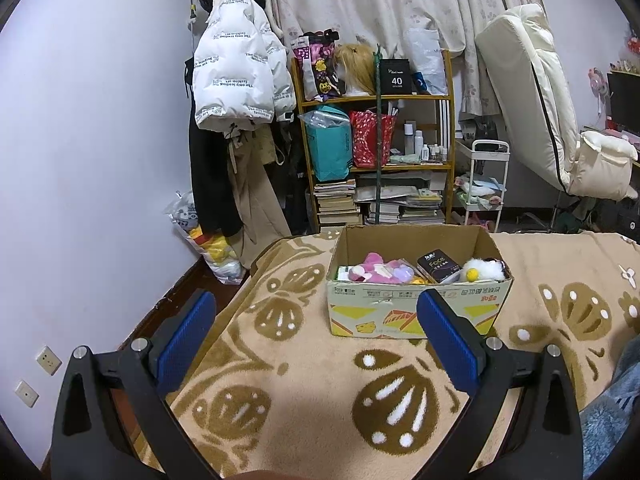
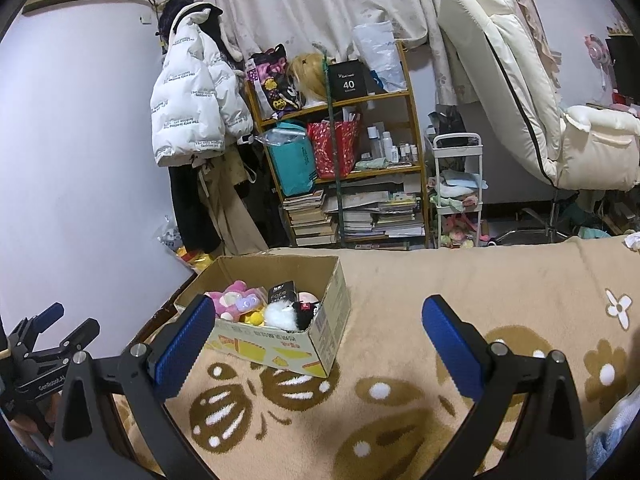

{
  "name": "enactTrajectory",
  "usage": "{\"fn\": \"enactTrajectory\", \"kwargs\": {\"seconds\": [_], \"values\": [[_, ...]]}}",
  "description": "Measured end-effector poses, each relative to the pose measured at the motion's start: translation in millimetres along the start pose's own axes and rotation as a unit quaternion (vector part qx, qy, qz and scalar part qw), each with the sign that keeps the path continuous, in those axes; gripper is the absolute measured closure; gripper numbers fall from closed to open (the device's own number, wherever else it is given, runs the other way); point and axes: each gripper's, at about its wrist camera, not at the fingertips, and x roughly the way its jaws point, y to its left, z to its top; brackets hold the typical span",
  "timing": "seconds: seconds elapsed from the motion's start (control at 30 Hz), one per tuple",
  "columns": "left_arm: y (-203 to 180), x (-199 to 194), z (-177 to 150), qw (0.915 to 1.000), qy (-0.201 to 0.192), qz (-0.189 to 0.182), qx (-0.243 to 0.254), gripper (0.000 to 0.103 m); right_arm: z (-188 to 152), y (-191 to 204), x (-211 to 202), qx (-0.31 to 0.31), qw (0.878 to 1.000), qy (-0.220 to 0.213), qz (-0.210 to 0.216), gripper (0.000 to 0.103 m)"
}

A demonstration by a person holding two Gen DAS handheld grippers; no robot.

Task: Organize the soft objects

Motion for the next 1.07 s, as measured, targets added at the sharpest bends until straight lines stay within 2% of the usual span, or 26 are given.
{"fn": "enactTrajectory", "kwargs": {"seconds": [1.07], "values": [[1.2,2.8,-3.3,1.0000,0.000,0.001,0.000,0.004,2.4,-2.8,-1.0,-0.004,1.000,0.005,0.001,0.000]]}}
